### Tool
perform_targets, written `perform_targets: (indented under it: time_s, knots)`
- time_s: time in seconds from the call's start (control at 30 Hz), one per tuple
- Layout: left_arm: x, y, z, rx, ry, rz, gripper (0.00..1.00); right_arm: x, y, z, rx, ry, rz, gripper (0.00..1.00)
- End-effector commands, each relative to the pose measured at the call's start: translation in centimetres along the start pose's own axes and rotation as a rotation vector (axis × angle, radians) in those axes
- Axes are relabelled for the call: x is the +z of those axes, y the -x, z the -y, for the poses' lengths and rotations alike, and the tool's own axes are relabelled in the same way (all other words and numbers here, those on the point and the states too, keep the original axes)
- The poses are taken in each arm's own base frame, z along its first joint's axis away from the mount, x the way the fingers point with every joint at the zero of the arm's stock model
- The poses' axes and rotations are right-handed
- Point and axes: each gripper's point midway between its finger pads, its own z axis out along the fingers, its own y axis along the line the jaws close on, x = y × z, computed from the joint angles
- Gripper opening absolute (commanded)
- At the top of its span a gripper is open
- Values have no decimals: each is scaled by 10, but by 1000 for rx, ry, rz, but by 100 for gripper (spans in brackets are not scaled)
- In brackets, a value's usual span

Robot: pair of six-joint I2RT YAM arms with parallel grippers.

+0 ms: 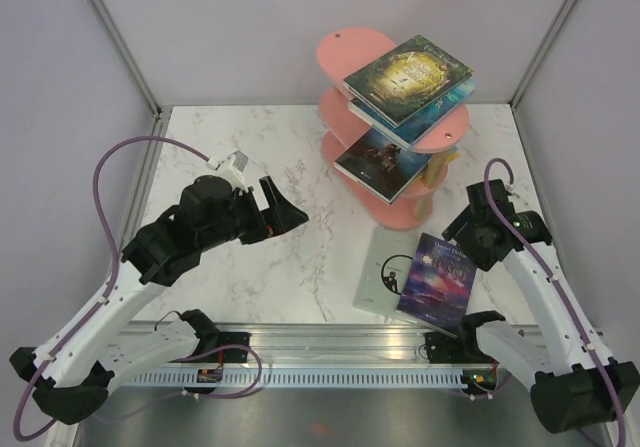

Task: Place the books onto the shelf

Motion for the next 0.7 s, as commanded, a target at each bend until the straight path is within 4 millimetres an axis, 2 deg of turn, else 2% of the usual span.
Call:
perform_targets:
  time_s: [0.0, 0.03, 0.07, 0.1, 0.2, 0.37, 0.43, 0.53, 0.57, 0.67]
  knots:
    - [-7, -1, 14, -34, -82, 5, 100, 13, -9, 15, 55, 24, -121, 74]
    - [-6, -3, 14, -39, -85, -4, 100, 18, -10, 16, 88, 36, -146, 73]
    - [-6, -7, 12, -42, -85, -16, 100, 30, -7, 31, 155, -7, -159, 72]
    - [-6, -10, 12, -45, -90, -28, 100, 36, -5, 35, 184, -18, -169, 71]
    - [-11, -17, 12, -45, -116, -49, 100, 51, 15, 51, 265, -72, -134, 71]
    - [-15, -31, 3, -40, -125, -77, 100, 60, 53, 75, 330, -179, -54, 74]
    - [-16, -34, 5, -42, -140, -100, 100, 71, 60, 82, 329, -217, -61, 75]
    - [-17, -36, 6, -45, -145, -109, 100, 96, 56, 95, 379, -234, -128, 77]
    - [-18, -35, 8, -45, -149, -105, 100, 104, 51, 105, 408, -250, -154, 78]
    - [-21, -34, 9, -48, -155, -99, 100, 127, 37, 116, 397, -281, -231, 83]
